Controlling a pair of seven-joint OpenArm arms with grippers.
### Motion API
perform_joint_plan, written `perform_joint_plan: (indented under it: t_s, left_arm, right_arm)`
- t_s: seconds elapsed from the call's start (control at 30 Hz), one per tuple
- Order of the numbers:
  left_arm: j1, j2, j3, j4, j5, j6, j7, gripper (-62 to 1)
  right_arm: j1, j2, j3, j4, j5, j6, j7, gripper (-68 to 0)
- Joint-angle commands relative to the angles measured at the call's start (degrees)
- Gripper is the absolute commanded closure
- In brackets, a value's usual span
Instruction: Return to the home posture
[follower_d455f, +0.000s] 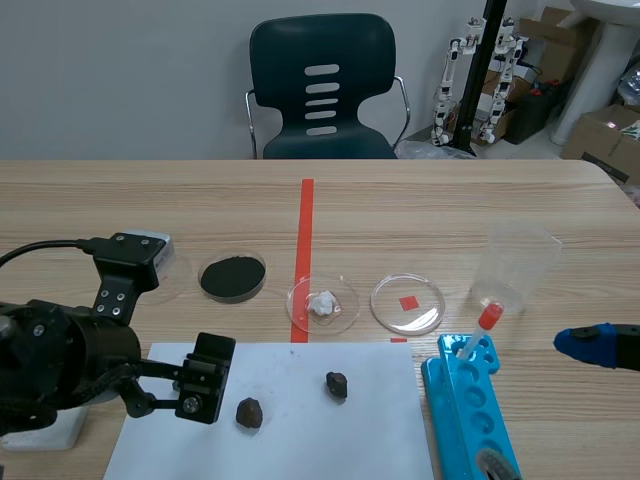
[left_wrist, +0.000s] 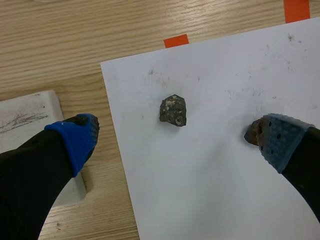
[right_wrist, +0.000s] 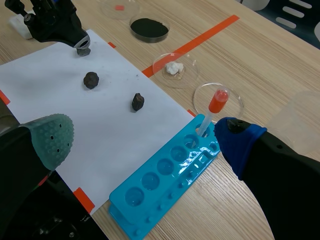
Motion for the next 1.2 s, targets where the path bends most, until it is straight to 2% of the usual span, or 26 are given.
perform_joint_plan:
  t_s: [0.0,0.13,0.2,0.4,0.7,0.83,1.0,1.17]
  left_arm:
    - [0.2,-0.1,-0.2,0.5,0.1,-0.1,-0.5,-62.3]
    - [0.8,-1.4,-0.2,2.2,0.0,-0.3,-2.1,-62.3]
    - [2.2,-2.3,-0.2,3.8,0.0,-1.7,-4.9,-62.3]
    - [8.9,-5.4,-2.1,8.3,-0.2,-8.6,-16.7,-62.3]
    - [23.8,-6.2,-14.3,17.9,-0.8,-19.6,-26.6,-62.3]
    - [31.8,-6.2,-18.3,22.5,-0.5,-20.3,-34.2,-62.3]
    - [39.8,-6.2,-19.5,26.9,3.6,-20.3,-43.9,-62.3]
    - [44.3,-6.2,-19.5,27.6,5.7,-20.2,-51.5,-62.3]
  right_arm:
    - [0.3,0.0,0.0,0.3,0.4,0.0,0.6,-58.7]
    - [0.3,0.0,0.0,0.3,0.4,0.0,0.6,-58.7]
    - [0.3,0.0,0.0,0.3,0.4,0.0,0.6,-58.7]
    - [0.3,0.0,0.0,0.3,0.4,0.0,0.6,-58.7]
    - [0.3,0.0,0.0,0.3,0.4,0.0,0.6,-58.7]
    - [0.3,0.0,0.0,0.3,0.4,0.0,0.6,-58.7]
    - [0.3,0.0,0.0,0.3,0.4,0.0,0.6,-58.7]
    - [0.3,0.0,0.0,0.3,0.4,0.0,0.6,-58.7]
